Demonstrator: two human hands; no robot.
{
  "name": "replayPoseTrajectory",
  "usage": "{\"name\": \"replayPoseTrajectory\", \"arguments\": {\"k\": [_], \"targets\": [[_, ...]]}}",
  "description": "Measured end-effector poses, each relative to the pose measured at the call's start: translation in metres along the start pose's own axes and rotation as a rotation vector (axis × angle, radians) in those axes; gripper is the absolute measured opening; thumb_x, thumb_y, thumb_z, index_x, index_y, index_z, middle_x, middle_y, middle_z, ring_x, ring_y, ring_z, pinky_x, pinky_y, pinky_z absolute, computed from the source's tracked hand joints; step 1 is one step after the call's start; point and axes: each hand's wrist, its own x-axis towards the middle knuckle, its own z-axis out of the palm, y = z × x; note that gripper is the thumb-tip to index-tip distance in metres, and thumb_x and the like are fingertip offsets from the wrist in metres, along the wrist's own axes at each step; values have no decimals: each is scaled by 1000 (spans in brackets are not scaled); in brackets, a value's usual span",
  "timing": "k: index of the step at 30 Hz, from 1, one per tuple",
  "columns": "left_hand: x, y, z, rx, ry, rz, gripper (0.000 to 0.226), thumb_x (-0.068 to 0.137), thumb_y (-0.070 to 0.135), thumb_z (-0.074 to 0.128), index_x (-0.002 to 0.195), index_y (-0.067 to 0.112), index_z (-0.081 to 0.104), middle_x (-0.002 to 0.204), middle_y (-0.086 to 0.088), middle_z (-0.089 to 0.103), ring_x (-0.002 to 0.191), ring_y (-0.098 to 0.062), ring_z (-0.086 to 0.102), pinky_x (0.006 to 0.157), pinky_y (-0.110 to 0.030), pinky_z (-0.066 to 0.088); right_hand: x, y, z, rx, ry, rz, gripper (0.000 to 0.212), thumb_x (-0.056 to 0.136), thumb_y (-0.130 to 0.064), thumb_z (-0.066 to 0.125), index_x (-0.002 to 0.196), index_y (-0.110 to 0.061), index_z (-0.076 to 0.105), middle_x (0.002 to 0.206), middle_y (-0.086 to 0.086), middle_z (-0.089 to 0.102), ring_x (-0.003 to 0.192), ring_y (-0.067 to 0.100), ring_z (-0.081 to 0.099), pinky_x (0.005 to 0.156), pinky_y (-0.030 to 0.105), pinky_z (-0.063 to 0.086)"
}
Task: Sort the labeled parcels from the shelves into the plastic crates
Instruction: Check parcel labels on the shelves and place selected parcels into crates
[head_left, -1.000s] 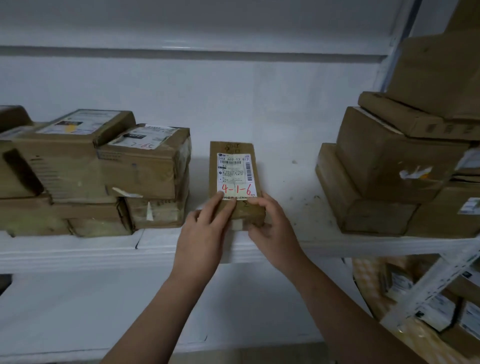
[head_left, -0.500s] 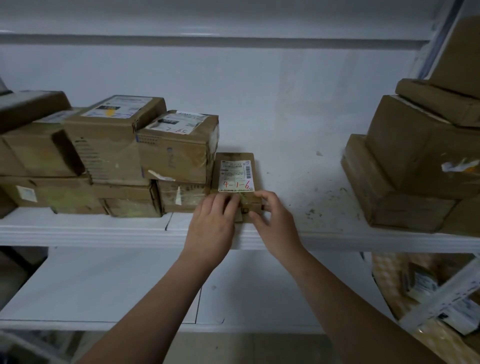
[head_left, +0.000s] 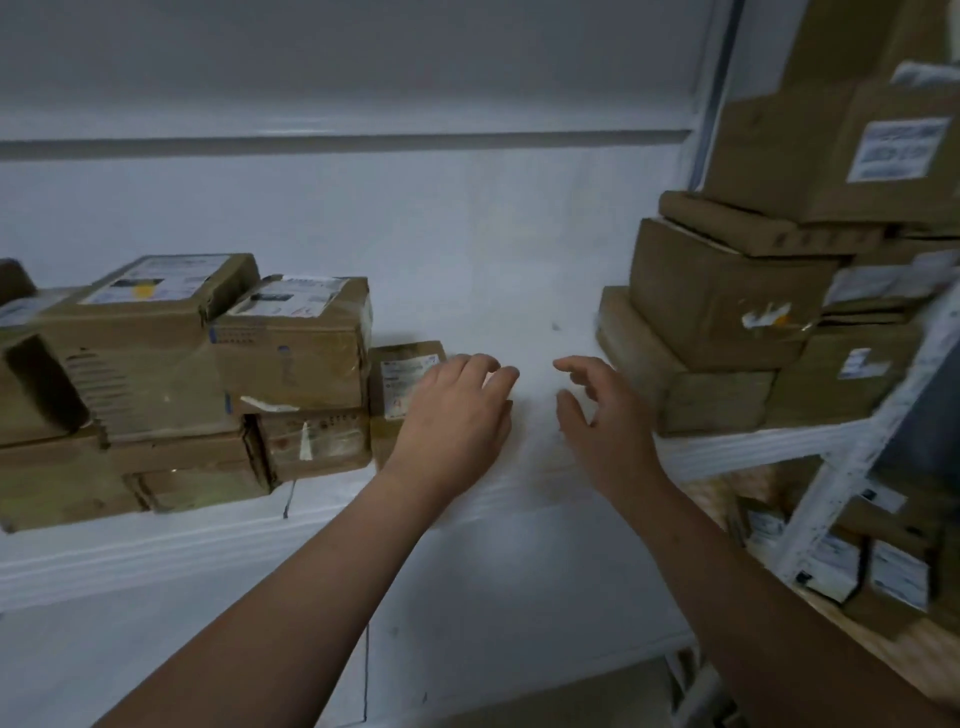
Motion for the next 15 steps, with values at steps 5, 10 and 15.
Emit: {"name": "replayPoseTrajectory", "arguments": {"k": [5,10,15], "targets": [[60,29,-20,-74,114,121,29,81,17,66,109,8,66,101,-12,66,87,-34,63,73,-41,51,17,-20,-68,-143,237,-101,25,88,-3,56,111,-7,65,106,-5,61,100,12,56,88,24,42],[104,62,-39,-217,175,167,32,89,21,55,118,9,62,111,-11,63,96,-33,60,80,-41,50,30,-31,-144,-257,355,-74,22,91,-7,56,111,-15,63,106,-6,54,86,4,53,75,15,42],[141,97,-55,-369,217,169,43,96,28,50,137,16,46,132,-6,48,119,-25,46,97,-34,38,46,-32,-202,-360,408,-67,26,91,-8,56,116,-16,60,115,-10,47,106,5,49,92,19,39]]}}
